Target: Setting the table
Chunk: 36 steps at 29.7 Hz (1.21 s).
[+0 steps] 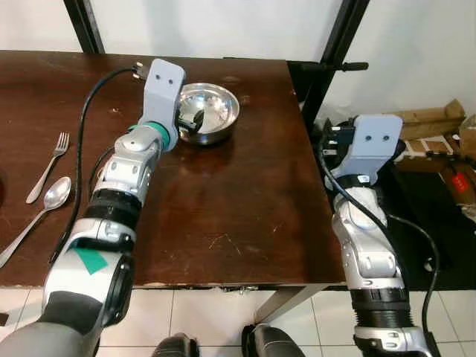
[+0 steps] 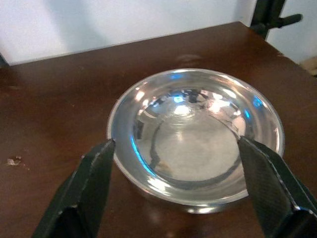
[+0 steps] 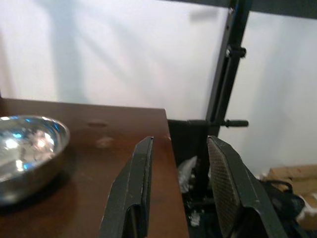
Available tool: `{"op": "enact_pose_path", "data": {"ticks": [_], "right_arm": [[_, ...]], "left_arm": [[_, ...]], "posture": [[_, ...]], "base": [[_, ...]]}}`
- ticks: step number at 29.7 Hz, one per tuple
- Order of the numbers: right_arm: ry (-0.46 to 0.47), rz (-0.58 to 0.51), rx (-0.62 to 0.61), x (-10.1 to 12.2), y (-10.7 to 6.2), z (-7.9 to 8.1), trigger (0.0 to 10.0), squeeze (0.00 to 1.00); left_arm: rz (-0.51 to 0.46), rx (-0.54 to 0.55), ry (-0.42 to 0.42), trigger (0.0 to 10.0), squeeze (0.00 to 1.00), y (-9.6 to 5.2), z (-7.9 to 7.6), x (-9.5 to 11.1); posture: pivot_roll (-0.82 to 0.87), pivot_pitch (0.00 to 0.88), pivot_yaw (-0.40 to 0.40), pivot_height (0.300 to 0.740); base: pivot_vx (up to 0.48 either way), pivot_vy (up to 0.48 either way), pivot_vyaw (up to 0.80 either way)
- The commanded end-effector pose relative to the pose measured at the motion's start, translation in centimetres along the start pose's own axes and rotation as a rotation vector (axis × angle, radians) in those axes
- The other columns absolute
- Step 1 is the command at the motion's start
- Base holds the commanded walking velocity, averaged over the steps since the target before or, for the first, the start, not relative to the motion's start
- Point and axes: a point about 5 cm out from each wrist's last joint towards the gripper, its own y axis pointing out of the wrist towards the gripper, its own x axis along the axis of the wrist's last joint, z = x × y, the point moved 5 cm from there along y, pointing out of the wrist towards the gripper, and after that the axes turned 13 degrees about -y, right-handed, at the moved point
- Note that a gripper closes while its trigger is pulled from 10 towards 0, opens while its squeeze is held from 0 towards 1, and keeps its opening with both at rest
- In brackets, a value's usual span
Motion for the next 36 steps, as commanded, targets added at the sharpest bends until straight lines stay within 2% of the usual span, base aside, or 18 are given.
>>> {"op": "enact_pose_path", "data": {"ticks": [1,5,8,11,12,13,14,15,17,19,21,24,25,27,31,34,35,36], "right_arm": [[-0.002,0.007,0.002,0.0,0.0,0.0,10.0,0.0],[0.005,0.006,0.01,0.2,-0.3,0.3,10.0,0.0],[0.017,0.013,0.015,0.2,-0.9,0.7,10.0,0.0],[0.017,0.013,0.015,0.2,-0.9,0.7,10.0,0.0],[0.02,0.017,0.016,0.2,-1.0,0.7,10.0,0.0],[0.02,0.017,0.016,0.2,-1.0,0.7,10.0,0.0],[0.024,0.025,0.017,0.1,-1.4,0.8,10.0,0.0],[0.024,0.025,0.017,0.1,-1.4,0.8,10.0,0.0],[0.029,0.037,0.016,0.0,-2.0,1.0,10.0,0.0],[0.029,0.037,0.016,0.0,-2.0,1.0,10.0,0.0],[0.033,0.053,0.014,-0.2,-2.6,1.0,10.0,0.0],[0.034,0.061,0.014,-0.3,-2.8,1.0,10.0,0.0],[0.034,0.071,0.014,-0.5,-3.0,1.0,10.0,0.0],[0.034,0.071,0.014,-0.5,-3.0,1.0,10.0,0.0],[0.033,0.089,0.015,-0.8,-3.3,0.9,10.0,0.0],[0.033,0.091,0.015,-0.8,-3.3,0.9,10.0,0.0],[0.034,0.093,0.015,-0.8,-3.3,0.9,10.0,0.0],[0.034,0.093,0.015,-0.8,-3.3,0.9,10.0,0.0]], "left_arm": [[0.02,0.007,-0.015,10.0,1.0,0.1,0.0,-0.4],[0.031,0.026,-0.062,10.0,1.0,0.4,0.0,-0.2],[0.041,0.067,-0.132,10.0,1.0,0.8,0.1,0.1],[0.041,0.067,-0.132,10.0,1.0,0.8,0.1,0.1],[0.047,0.077,-0.157,10.0,0.22,0.8,0.1,0.1],[0.047,0.077,-0.157,10.0,0.22,0.8,0.1,0.1],[0.052,0.089,-0.191,10.0,0.0,1.0,0.2,0.2],[0.052,0.089,-0.191,10.0,0.0,1.0,0.2,0.2],[0.06,0.108,-0.258,10.0,0.0,1.2,0.2,0.3],[0.06,0.108,-0.258,10.0,0.0,1.2,0.2,0.3],[0.077,0.133,-0.376,10.0,0.0,1.4,0.1,0.2],[0.084,0.149,-0.424,10.0,0.0,1.4,0.1,0.2],[0.092,0.161,-0.473,10.0,0.0,1.4,0.1,0.1],[0.092,0.161,-0.473,10.0,0.0,1.4,0.1,0.1],[0.14,0.195,-0.556,10.0,0.0,1.4,0.0,-0.9],[0.153,0.201,-0.565,10.0,0.0,1.3,0.1,-1.1],[0.168,0.205,-0.564,8.7,0.0,1.3,0.1,-1.5],[0.168,0.205,-0.564,8.7,0.0,1.3,0.1,-1.5]], "posture": [[-0.03,0.02,0.026,0.74],[-0.02,0.065,0.036,0.74],[-0.02,0.098,0.04,0.74],[-0.02,0.098,0.04,0.74],[-0.02,0.105,0.042,0.74],[-0.02,0.105,0.042,0.74],[-0.02,0.137,0.054,0.74],[-0.02,0.137,0.054,0.74],[-0.02,0.151,0.061,0.74],[-0.02,0.151,0.061,0.74],[-0.02,0.192,0.069,0.74],[-0.02,0.198,0.069,0.74],[-0.03,0.202,0.07,0.74],[-0.03,0.202,0.07,0.74],[-0.03,0.22,0.073,0.74],[-0.03,0.22,0.073,0.74],[-0.03,0.22,0.073,0.74],[-0.03,0.22,0.073,0.74]], "base": [[0.0,0.0,0.0],[0.0,0.0,0.0],[0.0,0.0,0.0],[0.0,0.0,0.0],[0.0,0.0,0.0],[0.0,0.0,0.0],[0.0,0.0,0.0],[0.0,0.0,0.0],[0.0,0.0,0.0],[0.0,0.0,0.0],[0.0,0.0,0.0],[0.0,0.0,0.0],[0.0,0.0,0.0],[0.0,0.0,0.0],[0.0,0.0,0.0],[0.0,0.0,0.0],[0.0,0.0,0.0],[0.0,0.0,0.0]]}}
